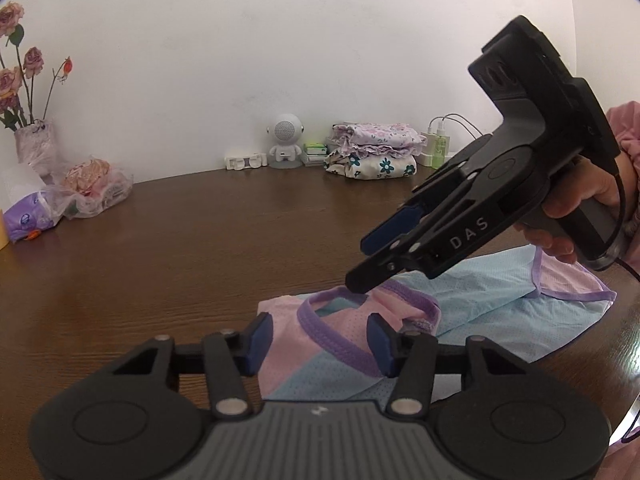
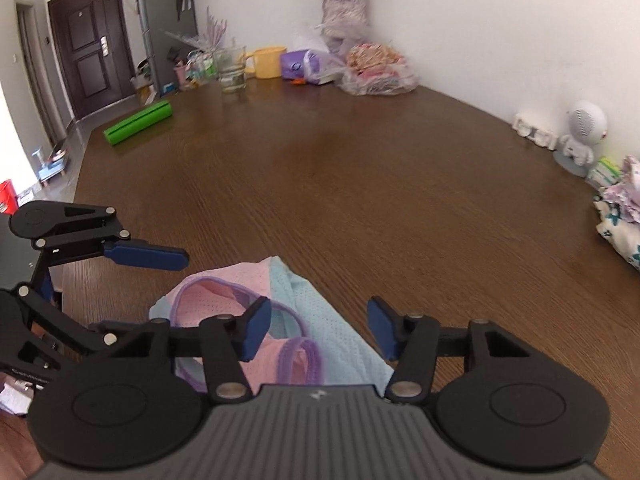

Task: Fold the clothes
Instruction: 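Fold the lifted end over the garment with the left gripper while the right gripper grasps the fold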

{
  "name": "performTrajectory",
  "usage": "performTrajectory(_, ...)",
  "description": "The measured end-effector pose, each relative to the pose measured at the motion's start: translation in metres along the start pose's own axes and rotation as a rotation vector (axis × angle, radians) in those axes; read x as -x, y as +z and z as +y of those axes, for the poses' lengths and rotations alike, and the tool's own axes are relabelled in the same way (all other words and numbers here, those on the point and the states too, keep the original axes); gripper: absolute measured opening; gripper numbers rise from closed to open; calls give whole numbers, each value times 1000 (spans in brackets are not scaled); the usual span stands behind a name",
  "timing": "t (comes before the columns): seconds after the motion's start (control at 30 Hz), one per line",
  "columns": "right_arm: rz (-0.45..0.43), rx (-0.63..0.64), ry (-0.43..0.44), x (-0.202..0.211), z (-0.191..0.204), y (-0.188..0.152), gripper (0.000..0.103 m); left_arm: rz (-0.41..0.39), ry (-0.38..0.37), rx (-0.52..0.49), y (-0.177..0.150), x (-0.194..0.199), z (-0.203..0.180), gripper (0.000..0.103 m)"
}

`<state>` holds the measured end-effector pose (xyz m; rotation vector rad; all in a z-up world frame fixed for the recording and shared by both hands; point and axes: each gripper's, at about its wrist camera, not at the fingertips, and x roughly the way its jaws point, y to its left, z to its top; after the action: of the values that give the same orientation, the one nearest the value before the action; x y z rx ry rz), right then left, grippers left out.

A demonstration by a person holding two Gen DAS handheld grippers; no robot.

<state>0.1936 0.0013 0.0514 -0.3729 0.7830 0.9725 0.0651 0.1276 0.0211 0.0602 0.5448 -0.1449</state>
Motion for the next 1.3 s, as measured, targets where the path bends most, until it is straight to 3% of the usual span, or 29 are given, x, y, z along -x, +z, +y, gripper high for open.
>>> performTrajectory(0.1,51,25,23,-13,3,3,40,6,-8,-22,-1,-3,-2,43)
performTrajectory(0.17,56,30,19,-16,3,3,37,14,-19,-40,-2,-5,-4,28)
performTrajectory(0.33,66,43,10,-25,2,4,9,21,-59,-95,-8,-6,-12,14)
performTrajectory(0.77,66,63,-19,-52,-4,7,6,82,-57,-110,-13,-26,-27,19)
performTrajectory(0.83,61,50,-17,-52,-6,4,7,87,-52,-103,-14,-28,-28,20)
performTrajectory(0.93,33,-14,-14,-40,-14,2,23,70,-49,-81,-12,-27,-26,24)
performTrajectory(1.0,-4,-76,19,-23,-20,0,29,46,-54,-68,-11,-22,-24,35)
performTrajectory(1.03,-30,-96,32,-11,-22,-2,31,33,-56,-68,-10,-19,-23,45)
performTrajectory(1.1,-72,-112,25,9,-23,-8,47,8,-58,-72,-11,-12,-23,58)
performTrajectory(1.17,-106,-123,11,26,-22,-14,50,-16,-62,-68,-12,-3,-21,66)
performTrajectory(1.3,-162,-125,31,43,-12,-22,50,-54,-89,-39,-11,10,-18,65)
